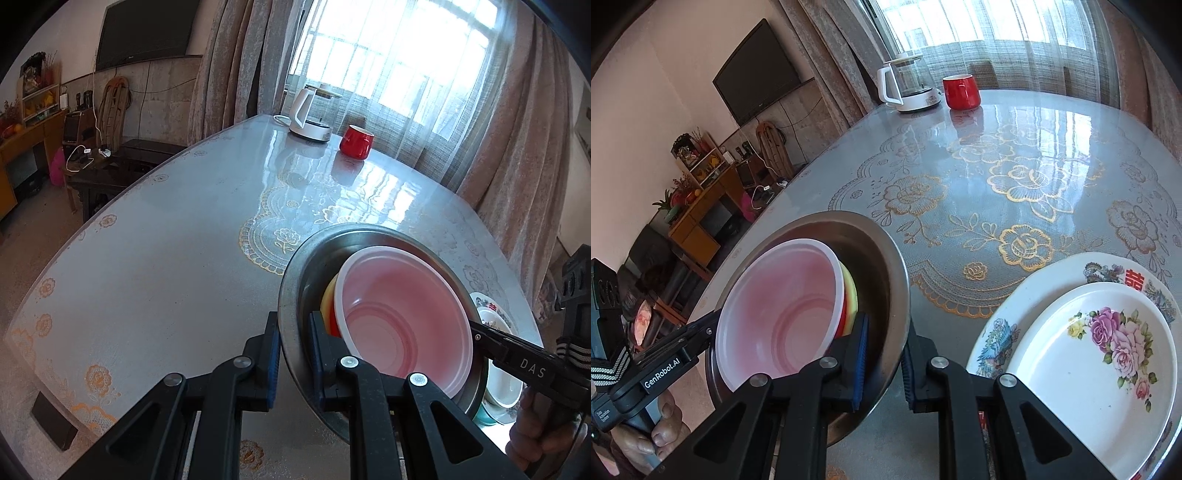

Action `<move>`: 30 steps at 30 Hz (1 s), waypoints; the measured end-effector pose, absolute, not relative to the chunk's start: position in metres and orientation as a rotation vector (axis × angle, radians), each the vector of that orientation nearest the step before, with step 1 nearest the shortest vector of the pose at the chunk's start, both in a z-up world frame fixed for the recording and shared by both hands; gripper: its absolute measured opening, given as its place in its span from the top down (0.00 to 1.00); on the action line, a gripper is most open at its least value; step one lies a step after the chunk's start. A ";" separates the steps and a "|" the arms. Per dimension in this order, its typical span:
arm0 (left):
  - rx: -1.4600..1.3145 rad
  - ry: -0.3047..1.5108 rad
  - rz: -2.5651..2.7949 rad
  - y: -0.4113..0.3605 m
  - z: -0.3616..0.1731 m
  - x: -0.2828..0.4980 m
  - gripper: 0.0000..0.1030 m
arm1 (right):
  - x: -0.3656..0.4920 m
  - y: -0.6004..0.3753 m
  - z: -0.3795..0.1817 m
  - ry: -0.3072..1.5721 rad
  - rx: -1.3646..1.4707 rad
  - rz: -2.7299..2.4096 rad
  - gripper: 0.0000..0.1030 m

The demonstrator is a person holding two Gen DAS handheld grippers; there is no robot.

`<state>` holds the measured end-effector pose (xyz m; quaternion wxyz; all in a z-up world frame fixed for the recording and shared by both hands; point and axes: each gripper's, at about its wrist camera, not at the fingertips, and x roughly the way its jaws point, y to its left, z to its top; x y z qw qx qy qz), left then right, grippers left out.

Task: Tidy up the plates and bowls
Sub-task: 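Lift the nested steel bowl and carry it over the plate stack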

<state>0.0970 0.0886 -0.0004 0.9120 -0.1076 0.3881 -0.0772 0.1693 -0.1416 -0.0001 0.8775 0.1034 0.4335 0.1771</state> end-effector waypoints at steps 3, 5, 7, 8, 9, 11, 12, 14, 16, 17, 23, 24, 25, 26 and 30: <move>-0.217 0.793 -0.188 0.080 0.007 0.097 0.86 | 0.163 -0.152 0.007 0.885 0.244 0.360 0.84; -0.215 0.791 -0.215 0.073 0.013 0.097 0.86 | 0.158 -0.159 0.014 0.865 0.250 0.352 0.84; -0.213 0.792 -0.242 0.065 0.018 0.098 0.86 | 0.152 -0.168 0.021 0.848 0.258 0.338 0.84; -0.211 0.790 -0.257 0.060 0.021 0.097 0.86 | 0.149 -0.172 0.025 0.839 0.262 0.332 0.84; -0.208 0.787 -0.271 0.055 0.023 0.098 0.86 | 0.147 -0.177 0.028 0.828 0.264 0.324 0.84; -0.188 0.780 -0.302 0.042 0.028 0.097 0.86 | 0.141 -0.188 0.034 0.814 0.269 0.305 0.84; -0.169 0.774 -0.317 0.034 0.031 0.097 0.85 | 0.138 -0.194 0.037 0.810 0.272 0.291 0.84; -0.137 0.762 -0.350 0.018 0.036 0.097 0.85 | 0.132 -0.207 0.042 0.792 0.270 0.261 0.84; -0.131 0.767 -0.388 0.004 0.038 0.099 0.85 | 0.125 -0.220 0.047 0.775 0.274 0.233 0.84; -0.132 0.772 -0.404 -0.003 0.039 0.100 0.85 | 0.122 -0.227 0.049 0.768 0.283 0.219 0.84; -0.121 0.820 -0.495 -0.044 0.040 0.109 0.85 | 0.105 -0.267 0.056 0.735 0.324 0.135 0.84; -0.108 0.822 -0.503 -0.051 0.039 0.109 0.85 | 0.103 -0.272 0.055 0.738 0.333 0.122 0.84; -0.093 0.825 -0.507 -0.057 0.038 0.110 0.85 | 0.102 -0.278 0.053 0.740 0.342 0.108 0.84; -0.082 0.831 -0.511 -0.063 0.037 0.111 0.85 | 0.100 -0.283 0.051 0.744 0.352 0.096 0.84; -0.078 0.864 -0.533 -0.076 0.030 0.113 0.85 | 0.096 -0.299 0.043 0.758 0.369 0.052 0.84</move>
